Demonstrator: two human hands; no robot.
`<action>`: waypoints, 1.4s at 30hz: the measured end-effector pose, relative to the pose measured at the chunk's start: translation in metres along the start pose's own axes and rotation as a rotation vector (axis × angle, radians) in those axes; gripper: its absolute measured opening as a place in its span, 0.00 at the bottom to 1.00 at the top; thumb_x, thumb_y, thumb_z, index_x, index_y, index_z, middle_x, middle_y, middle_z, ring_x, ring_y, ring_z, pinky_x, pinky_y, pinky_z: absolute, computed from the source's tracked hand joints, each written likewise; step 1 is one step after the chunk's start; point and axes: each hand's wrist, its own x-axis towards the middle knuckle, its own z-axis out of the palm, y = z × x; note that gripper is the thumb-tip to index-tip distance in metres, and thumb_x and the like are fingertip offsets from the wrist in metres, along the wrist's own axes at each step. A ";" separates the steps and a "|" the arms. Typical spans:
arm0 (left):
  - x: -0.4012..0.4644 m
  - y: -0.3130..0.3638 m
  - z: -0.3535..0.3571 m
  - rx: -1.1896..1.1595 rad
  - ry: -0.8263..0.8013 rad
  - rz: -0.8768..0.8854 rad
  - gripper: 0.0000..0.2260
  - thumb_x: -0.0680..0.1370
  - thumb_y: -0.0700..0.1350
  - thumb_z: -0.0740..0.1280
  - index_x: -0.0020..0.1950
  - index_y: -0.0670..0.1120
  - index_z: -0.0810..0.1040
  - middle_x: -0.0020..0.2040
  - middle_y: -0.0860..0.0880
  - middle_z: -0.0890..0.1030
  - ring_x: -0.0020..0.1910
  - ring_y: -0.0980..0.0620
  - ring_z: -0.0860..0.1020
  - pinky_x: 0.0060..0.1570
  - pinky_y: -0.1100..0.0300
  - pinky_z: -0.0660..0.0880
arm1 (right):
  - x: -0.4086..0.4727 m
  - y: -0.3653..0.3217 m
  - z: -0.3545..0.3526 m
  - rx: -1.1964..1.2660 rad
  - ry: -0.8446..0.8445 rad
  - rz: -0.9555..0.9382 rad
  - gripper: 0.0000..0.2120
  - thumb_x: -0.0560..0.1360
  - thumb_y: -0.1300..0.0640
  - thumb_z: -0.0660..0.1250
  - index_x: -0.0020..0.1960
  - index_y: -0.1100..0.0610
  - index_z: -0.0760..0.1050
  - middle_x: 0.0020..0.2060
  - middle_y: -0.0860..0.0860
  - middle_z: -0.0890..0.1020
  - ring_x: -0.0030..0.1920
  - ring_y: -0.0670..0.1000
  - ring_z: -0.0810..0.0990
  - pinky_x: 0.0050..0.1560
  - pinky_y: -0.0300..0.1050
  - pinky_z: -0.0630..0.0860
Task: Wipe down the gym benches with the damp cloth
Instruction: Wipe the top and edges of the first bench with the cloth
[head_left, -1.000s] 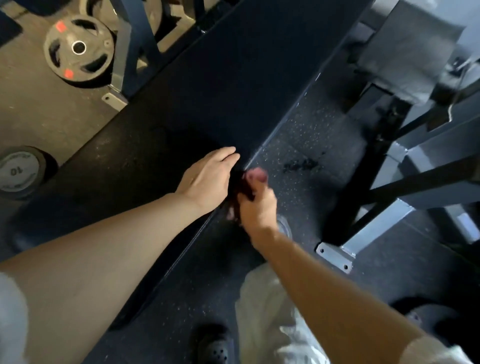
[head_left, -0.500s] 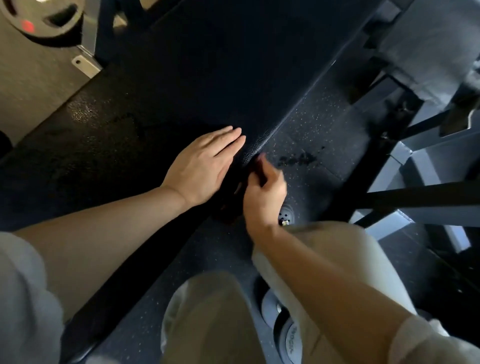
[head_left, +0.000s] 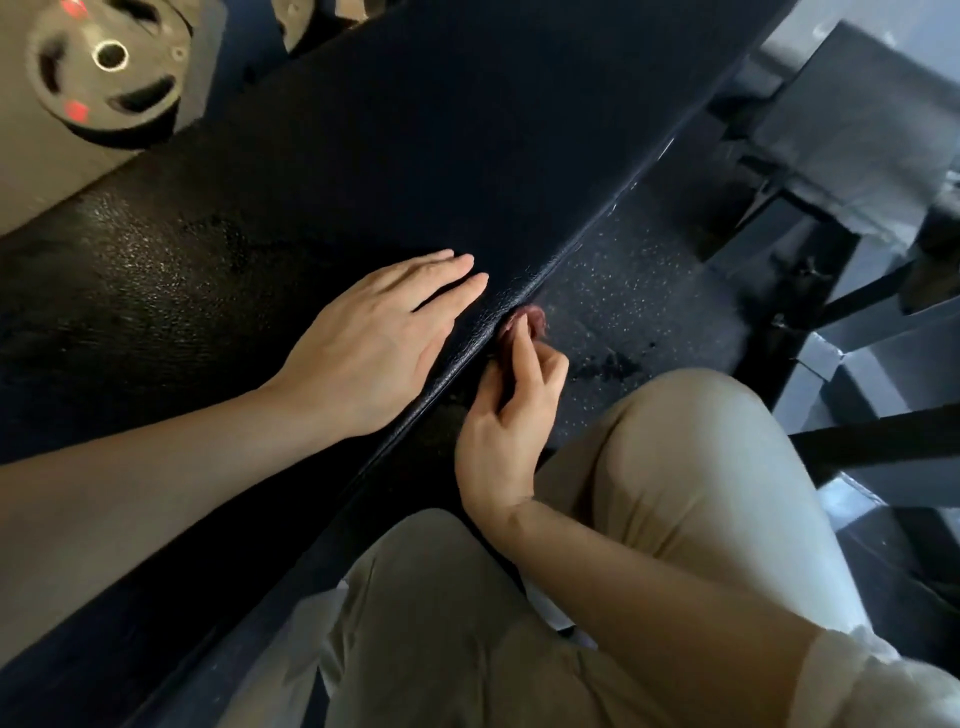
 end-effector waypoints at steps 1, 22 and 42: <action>0.000 0.000 0.000 0.000 0.004 -0.002 0.21 0.82 0.45 0.50 0.75 0.46 0.65 0.75 0.48 0.66 0.75 0.52 0.62 0.73 0.56 0.60 | -0.006 0.001 -0.001 -0.004 -0.026 -0.028 0.21 0.79 0.67 0.59 0.71 0.62 0.69 0.55 0.53 0.69 0.57 0.34 0.70 0.63 0.28 0.65; -0.002 0.001 -0.001 -0.054 0.042 -0.085 0.19 0.82 0.42 0.58 0.73 0.50 0.70 0.72 0.53 0.69 0.72 0.56 0.65 0.72 0.62 0.59 | 0.019 0.005 -0.016 0.174 -0.037 0.014 0.19 0.79 0.61 0.63 0.68 0.56 0.69 0.62 0.52 0.70 0.58 0.40 0.70 0.64 0.35 0.67; -0.001 0.004 -0.004 -0.037 0.017 -0.155 0.19 0.82 0.46 0.56 0.73 0.55 0.69 0.73 0.57 0.67 0.72 0.58 0.63 0.72 0.54 0.62 | -0.011 0.012 -0.020 0.127 -0.241 0.094 0.08 0.74 0.63 0.69 0.50 0.56 0.71 0.52 0.50 0.72 0.48 0.41 0.73 0.53 0.32 0.70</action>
